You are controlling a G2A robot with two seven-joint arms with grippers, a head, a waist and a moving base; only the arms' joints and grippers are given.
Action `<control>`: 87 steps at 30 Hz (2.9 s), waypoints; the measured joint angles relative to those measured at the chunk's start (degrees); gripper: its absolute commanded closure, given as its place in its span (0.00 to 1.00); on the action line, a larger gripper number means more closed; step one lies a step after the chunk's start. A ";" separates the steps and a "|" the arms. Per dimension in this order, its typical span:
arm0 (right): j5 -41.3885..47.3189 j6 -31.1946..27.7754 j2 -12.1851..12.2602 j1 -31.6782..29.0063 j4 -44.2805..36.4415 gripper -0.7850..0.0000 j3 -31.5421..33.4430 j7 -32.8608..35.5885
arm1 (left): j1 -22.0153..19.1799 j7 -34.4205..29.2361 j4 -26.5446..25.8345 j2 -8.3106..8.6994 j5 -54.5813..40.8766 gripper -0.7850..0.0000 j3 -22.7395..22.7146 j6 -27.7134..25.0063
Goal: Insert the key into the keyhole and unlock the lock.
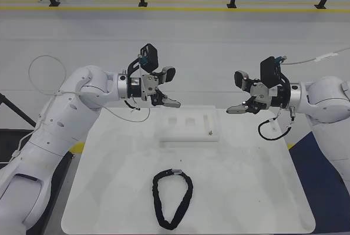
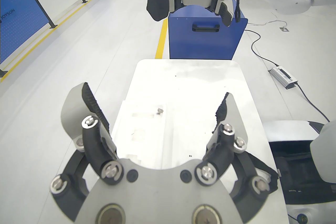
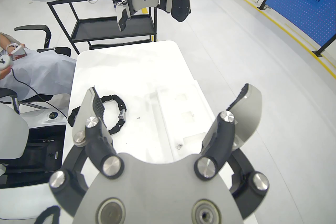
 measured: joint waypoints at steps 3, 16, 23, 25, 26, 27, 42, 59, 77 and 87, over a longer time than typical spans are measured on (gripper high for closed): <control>0.00 0.00 0.00 0.00 0.00 0.00 0.00 0.00 | 0.00 0.00 0.00 0.00 0.00 0.00 0.00 0.00; 0.00 0.00 0.00 0.00 0.00 0.00 0.00 0.00 | 0.00 0.00 0.00 0.00 0.00 0.00 0.00 0.00; 0.00 0.00 0.00 0.00 0.00 0.00 0.00 0.00 | 0.00 0.00 0.00 0.00 0.00 0.00 0.00 0.00; 0.00 0.00 0.00 0.00 0.00 0.00 0.00 0.00 | 0.00 0.00 0.00 0.00 0.00 0.00 0.00 0.00; 0.00 0.00 0.00 0.00 0.00 0.00 0.00 0.00 | 0.00 0.00 0.00 0.00 0.00 0.00 0.00 0.00; 0.00 0.00 0.00 0.00 0.00 0.00 0.00 0.00 | 0.00 0.00 0.00 0.00 0.00 0.00 0.00 0.00; -5.34 4.59 -0.16 -2.78 2.36 0.00 -1.62 -2.34 | 0.00 0.00 0.00 0.00 0.00 0.00 0.00 0.00; -5.97 10.82 -3.69 0.57 15.42 0.00 -10.32 -4.54 | 0.00 0.00 0.00 0.00 0.00 0.00 0.00 0.00; -2.25 27.07 -8.35 3.72 21.96 0.00 -16.07 -4.17 | 0.00 0.00 0.00 0.00 0.00 0.00 0.00 0.00; -3.88 33.60 -11.73 5.33 25.40 0.00 -21.01 -1.54 | 0.00 0.00 0.00 0.00 0.00 0.00 0.00 0.00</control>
